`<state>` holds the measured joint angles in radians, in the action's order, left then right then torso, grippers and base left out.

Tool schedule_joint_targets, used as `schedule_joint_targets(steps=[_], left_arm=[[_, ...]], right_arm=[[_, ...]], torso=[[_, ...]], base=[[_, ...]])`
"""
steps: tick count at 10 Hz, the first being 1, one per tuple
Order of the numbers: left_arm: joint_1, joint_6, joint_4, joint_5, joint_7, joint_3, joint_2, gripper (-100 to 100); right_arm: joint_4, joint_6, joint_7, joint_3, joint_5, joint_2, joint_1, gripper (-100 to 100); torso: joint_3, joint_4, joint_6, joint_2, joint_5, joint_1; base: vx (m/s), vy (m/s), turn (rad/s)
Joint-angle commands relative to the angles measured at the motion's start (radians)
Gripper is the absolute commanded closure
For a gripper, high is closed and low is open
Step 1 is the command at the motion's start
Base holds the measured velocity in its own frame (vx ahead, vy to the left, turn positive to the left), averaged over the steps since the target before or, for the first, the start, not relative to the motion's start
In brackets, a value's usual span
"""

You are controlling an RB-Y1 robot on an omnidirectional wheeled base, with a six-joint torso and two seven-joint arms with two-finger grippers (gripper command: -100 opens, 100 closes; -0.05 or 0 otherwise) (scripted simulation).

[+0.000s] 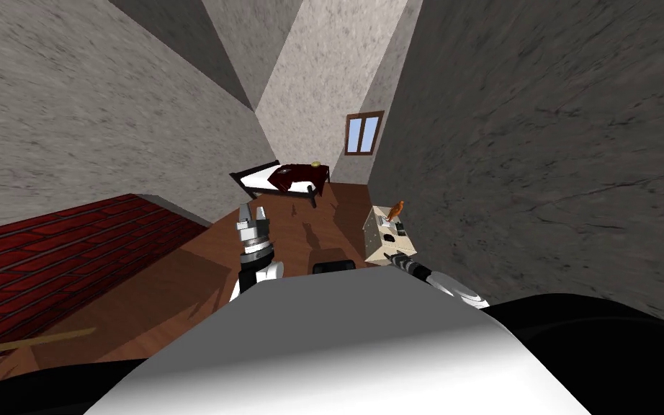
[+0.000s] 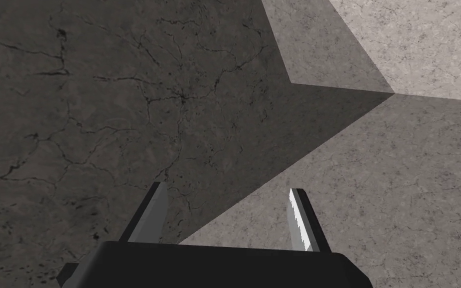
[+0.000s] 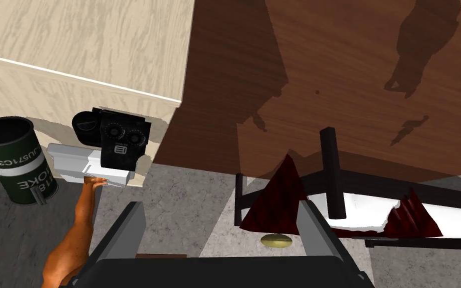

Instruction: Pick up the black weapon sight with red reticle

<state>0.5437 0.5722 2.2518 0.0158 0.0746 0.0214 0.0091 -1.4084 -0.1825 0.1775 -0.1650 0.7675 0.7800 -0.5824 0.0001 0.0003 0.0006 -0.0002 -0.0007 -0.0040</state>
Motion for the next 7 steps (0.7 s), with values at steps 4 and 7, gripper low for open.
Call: schedule_joint_targets(steps=[4, 7], left_arm=[[0.0, 0.0, 0.0, 0.0, 0.0, 0.0, 0.0, 0], [0.0, 0.0, 0.0, 0.0, 0.0, 0.0, 0.0, 0]], right_arm=[[0.125, 0.004, 0.0, -0.032, 0.115, 0.042, -0.005, -100], [0.168, 0.007, -0.004, -0.047, 0.162, 0.06, -0.006, -100]], torso=[[0.0, 0.0, 0.001, 0.0, 0.0, 0.0], [0.0, 0.0, 0.0, -0.001, 0.0, -0.001]], base=[[-0.013, -0.011, 0.276], [-0.007, -0.017, 0.265]])
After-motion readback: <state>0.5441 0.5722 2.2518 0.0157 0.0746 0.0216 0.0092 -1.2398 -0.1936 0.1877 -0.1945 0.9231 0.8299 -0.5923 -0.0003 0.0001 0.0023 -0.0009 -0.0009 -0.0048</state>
